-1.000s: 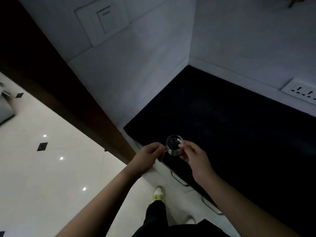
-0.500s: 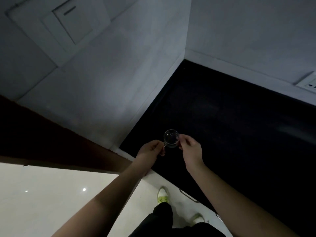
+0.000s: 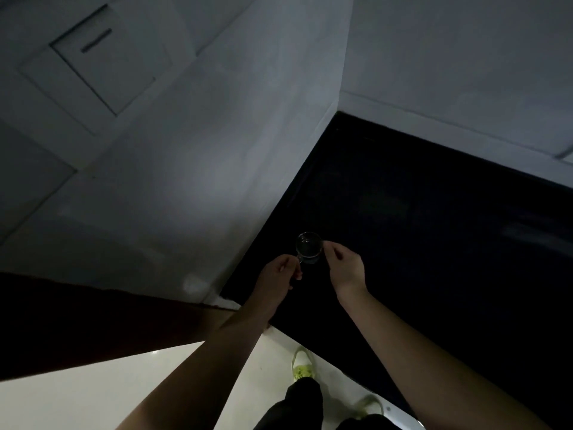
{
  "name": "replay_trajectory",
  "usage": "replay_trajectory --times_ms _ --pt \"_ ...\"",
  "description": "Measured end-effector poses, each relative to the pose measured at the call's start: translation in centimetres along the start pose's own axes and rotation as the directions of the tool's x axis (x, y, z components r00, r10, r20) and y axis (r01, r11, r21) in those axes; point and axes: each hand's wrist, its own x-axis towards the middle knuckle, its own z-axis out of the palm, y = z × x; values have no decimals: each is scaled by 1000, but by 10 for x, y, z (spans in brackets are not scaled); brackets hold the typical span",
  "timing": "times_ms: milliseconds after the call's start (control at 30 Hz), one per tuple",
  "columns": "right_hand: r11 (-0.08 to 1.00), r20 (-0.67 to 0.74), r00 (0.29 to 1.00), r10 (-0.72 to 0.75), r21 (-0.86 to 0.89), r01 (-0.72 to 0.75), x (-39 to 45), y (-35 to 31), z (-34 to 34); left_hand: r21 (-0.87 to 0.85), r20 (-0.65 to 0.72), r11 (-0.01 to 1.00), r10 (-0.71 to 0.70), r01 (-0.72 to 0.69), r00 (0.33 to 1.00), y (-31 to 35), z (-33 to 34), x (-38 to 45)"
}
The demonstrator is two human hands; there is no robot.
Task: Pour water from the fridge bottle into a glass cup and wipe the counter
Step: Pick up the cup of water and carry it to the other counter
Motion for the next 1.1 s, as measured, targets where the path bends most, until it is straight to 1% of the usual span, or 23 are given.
replay_trajectory --times_ms 233,500,633,700,900,1000,1100 --pt "1000 -7 1000 -23 10 23 6 -9 8 -23 -18 1000 7 -8 1000 2 -7 16" --pt "992 -20 994 -103 -70 102 8 -19 16 -42 -11 999 -4 3 1000 3 -6 30" --pt "983 4 991 -136 -125 135 8 -25 19 -40 -22 999 12 -13 1000 5 -8 35" --pt "980 18 991 -132 -145 133 10 -28 21 -33 -32 999 14 -15 999 5 -10 37" --pt "992 67 995 -71 -97 77 13 -36 26 -21 -98 1000 17 -19 995 7 -9 46" --pt "995 88 995 -48 -88 55 12 -40 29 74 -121 997 43 -34 992 8 -7 50" --pt "997 122 992 -15 -75 24 12 -46 31 125 -157 992 46 -27 987 11 -7 50"
